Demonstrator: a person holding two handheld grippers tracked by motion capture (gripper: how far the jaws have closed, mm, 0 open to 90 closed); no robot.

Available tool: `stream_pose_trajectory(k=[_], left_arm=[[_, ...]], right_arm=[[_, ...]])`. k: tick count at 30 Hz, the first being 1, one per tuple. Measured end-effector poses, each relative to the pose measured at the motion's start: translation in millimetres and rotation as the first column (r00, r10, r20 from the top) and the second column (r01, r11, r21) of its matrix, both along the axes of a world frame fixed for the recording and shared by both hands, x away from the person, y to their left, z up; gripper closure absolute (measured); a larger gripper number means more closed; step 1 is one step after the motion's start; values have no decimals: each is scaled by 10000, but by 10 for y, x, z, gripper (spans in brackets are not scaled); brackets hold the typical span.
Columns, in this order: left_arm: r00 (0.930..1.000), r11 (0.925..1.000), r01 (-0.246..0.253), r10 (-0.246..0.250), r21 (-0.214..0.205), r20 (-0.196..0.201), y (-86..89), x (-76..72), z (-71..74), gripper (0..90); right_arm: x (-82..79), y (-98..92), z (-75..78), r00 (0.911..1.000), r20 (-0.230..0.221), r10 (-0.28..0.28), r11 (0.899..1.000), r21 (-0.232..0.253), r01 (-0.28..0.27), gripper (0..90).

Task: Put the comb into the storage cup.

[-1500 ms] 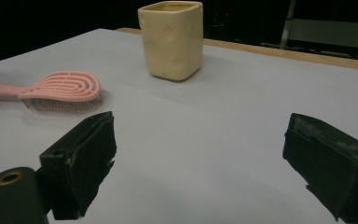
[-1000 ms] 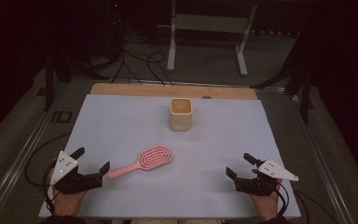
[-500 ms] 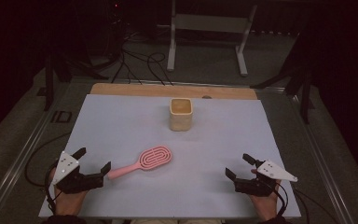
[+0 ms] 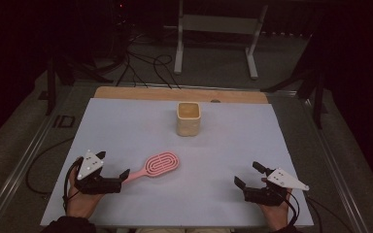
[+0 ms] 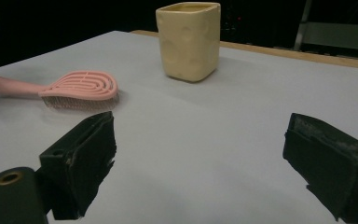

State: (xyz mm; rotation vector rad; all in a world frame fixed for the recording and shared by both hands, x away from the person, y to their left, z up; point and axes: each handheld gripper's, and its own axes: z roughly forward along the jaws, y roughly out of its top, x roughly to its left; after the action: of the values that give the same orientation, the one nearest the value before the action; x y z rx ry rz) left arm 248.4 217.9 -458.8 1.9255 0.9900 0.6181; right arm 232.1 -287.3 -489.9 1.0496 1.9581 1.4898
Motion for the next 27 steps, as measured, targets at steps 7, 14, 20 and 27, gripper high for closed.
stream_pose_trajectory(k=[7,14,20,27], left_arm=[[9983,9967,436,-408,683,-425,-125,111,63,0],[9927,9843,993,-879,1461,-825,-247,216,132,0],[9838,9666,1518,-1277,2063,-1260,-372,298,135,0],[9721,9399,2036,-1606,2741,-1712,-508,388,111,0]], right_arm=[[3,-23,-7,9999,-30,-115,9998,131,115,90],[7,-32,-12,9999,-35,-131,9998,164,131,90],[8,-33,-16,9999,-72,-114,9998,167,116,90],[9,-28,-20,9999,-95,-111,9998,159,113,90]])
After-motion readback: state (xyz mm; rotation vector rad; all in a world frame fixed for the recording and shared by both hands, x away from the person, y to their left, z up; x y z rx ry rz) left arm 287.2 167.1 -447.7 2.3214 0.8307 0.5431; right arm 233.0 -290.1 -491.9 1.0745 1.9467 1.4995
